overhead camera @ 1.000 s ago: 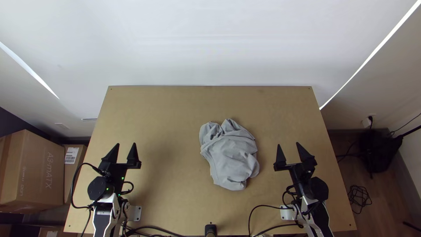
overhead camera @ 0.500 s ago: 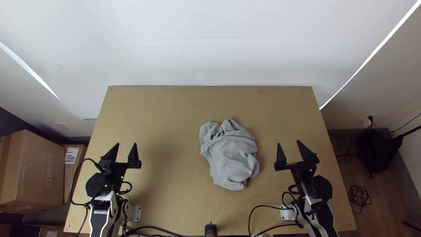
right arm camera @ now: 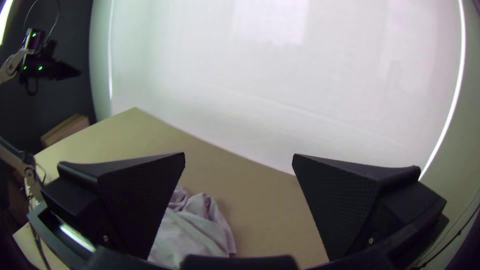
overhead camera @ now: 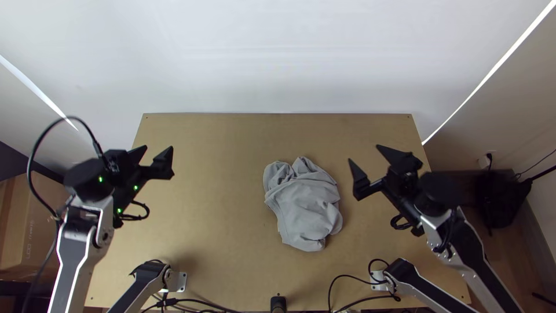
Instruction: Fold the t-shirt
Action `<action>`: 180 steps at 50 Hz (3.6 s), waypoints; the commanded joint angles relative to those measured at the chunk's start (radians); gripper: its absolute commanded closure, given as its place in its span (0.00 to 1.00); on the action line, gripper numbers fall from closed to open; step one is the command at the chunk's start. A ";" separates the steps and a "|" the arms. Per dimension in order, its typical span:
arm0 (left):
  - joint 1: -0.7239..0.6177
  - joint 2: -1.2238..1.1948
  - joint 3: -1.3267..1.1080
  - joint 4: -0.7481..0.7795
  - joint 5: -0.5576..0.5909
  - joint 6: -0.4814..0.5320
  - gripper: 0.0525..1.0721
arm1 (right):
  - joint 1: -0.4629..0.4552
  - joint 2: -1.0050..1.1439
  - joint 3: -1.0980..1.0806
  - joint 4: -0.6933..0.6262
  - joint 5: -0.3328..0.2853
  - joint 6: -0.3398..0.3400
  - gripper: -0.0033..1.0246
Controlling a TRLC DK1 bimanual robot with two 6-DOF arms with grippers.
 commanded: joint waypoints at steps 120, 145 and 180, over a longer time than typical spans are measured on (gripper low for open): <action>0.124 0.059 0.097 -0.356 0.019 -0.117 0.05 | 0.274 1.432 1.247 -0.710 -0.031 0.629 0.97; -0.274 0.157 -0.001 -0.253 0.019 -0.059 0.05 | 0.136 1.165 1.191 -0.667 -0.018 0.606 0.97; -0.511 0.766 0.217 0.104 0.019 -0.076 0.05 | -0.126 0.619 0.778 -0.667 -0.020 0.499 0.97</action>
